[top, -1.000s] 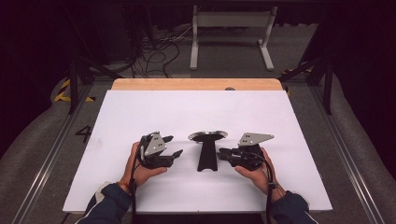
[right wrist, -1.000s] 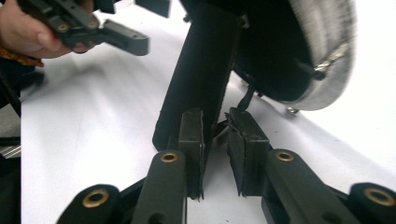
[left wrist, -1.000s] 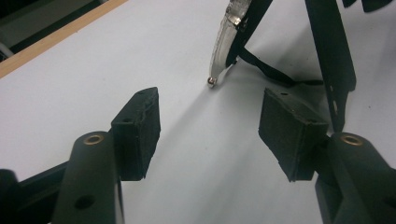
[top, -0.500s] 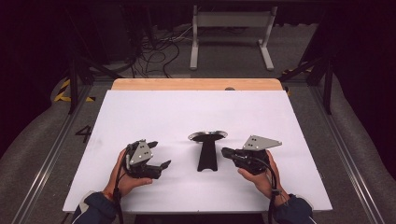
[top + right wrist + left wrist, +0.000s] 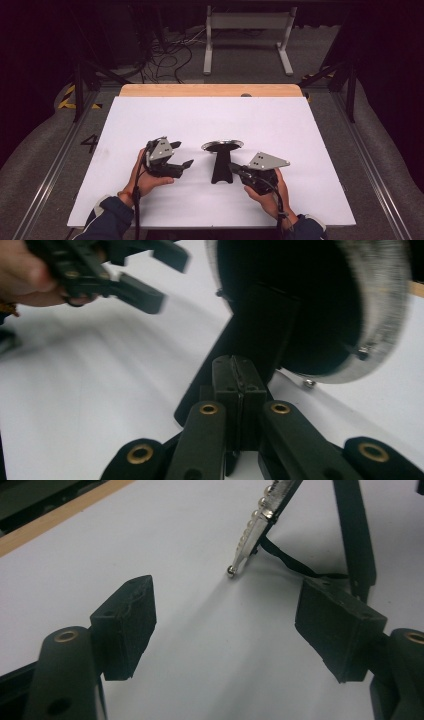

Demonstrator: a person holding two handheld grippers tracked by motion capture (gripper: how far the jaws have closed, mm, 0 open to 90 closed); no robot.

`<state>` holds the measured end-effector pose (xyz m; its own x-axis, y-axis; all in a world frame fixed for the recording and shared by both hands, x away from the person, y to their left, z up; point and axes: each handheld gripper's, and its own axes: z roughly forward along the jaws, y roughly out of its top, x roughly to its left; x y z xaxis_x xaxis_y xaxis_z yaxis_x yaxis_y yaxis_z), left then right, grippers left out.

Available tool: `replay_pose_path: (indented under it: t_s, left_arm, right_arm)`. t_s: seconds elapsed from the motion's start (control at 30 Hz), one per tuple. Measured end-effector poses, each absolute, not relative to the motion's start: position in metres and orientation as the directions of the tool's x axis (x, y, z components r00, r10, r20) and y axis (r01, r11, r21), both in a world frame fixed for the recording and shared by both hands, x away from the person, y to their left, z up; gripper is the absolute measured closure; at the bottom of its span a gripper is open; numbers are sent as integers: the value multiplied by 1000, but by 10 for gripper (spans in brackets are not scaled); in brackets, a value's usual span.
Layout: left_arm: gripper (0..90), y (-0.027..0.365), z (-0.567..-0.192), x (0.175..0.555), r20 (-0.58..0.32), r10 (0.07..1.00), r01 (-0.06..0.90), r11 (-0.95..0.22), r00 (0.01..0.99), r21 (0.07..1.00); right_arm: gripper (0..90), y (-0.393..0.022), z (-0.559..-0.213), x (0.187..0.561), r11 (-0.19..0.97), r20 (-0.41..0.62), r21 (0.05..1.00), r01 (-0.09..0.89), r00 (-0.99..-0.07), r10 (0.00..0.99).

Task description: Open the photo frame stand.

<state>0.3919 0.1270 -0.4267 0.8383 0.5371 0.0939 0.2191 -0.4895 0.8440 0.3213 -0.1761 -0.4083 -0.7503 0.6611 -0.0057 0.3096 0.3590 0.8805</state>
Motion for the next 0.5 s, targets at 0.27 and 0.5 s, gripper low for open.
replay_pose_path:
  t_s: [0.27, 0.5]
  left_arm:
    - [413, 95, -430, 415, 86, 467, 183, -502, 880, 845]
    - [480, 79, -440, 423, 87, 467, 189, -512, 880, 838]
  right_arm:
    - [900, -141, -423, 319, 402, -34, 860, 316, -749, 662]
    - [900, -116, -437, 322, 384, -37, 857, 344, -702, 711]
